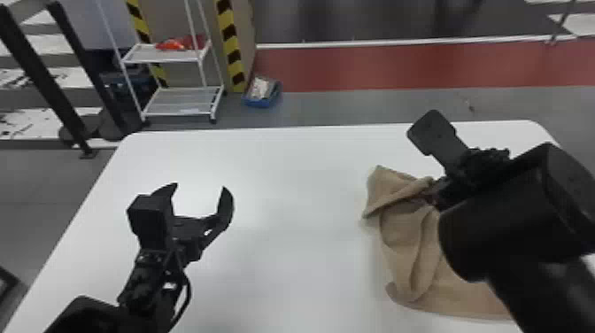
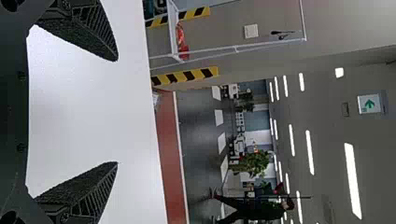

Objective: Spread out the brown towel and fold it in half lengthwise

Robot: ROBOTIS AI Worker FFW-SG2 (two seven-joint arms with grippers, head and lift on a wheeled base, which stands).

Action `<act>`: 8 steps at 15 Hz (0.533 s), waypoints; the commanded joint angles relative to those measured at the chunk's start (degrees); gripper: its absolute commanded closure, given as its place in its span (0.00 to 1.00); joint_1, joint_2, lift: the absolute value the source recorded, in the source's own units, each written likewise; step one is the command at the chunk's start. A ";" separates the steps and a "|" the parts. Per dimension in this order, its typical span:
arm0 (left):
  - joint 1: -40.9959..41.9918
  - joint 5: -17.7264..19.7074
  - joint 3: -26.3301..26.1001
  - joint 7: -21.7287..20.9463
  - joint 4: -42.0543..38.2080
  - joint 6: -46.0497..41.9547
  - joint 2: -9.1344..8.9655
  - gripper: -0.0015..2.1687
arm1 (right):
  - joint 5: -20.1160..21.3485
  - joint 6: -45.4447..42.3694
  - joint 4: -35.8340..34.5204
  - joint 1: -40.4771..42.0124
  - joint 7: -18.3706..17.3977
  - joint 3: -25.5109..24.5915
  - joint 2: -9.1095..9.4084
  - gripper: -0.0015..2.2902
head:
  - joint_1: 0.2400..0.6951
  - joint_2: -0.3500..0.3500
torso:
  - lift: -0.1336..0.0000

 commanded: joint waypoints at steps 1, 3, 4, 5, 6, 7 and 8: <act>-0.05 0.00 0.01 -0.01 0.06 0.00 -0.01 0.04 | -0.41 0.60 -0.16 0.25 0.55 -0.41 0.00 0.74 | 1.00 0.64 | 0.07; -0.14 -0.09 0.19 0.16 0.06 -0.17 -0.01 0.04 | -3.84 2.00 -2.97 0.25 3.72 -2.26 0.88 0.74 | 1.00 0.64 | 0.07; -0.14 -0.35 0.36 0.52 0.06 -0.52 -0.01 0.04 | -7.53 2.53 -4.82 0.17 5.30 -4.46 1.85 0.74 | 1.00 0.64 | 0.07; -0.14 -0.70 0.89 0.69 0.23 -0.87 -0.01 0.04 | -9.90 3.94 -6.31 -0.19 5.91 -6.04 2.46 0.74 | 1.00 0.67 | 0.07; -0.32 -0.70 1.24 0.78 0.32 -0.87 -0.01 0.04 | -11.31 5.52 -7.10 -1.59 6.27 -6.65 3.60 0.74 | 1.00 0.69 | 0.07; -0.49 -0.70 1.60 0.78 0.32 -0.87 -0.01 0.04 | -12.54 7.28 -7.01 -3.79 6.70 -7.53 5.10 0.74 | 1.00 0.71 | 0.07; -0.49 -0.70 1.77 0.78 0.32 -0.87 -0.01 0.04 | -14.82 8.33 -6.84 -5.64 6.70 -8.59 6.59 0.74 | 1.00 0.73 | 0.07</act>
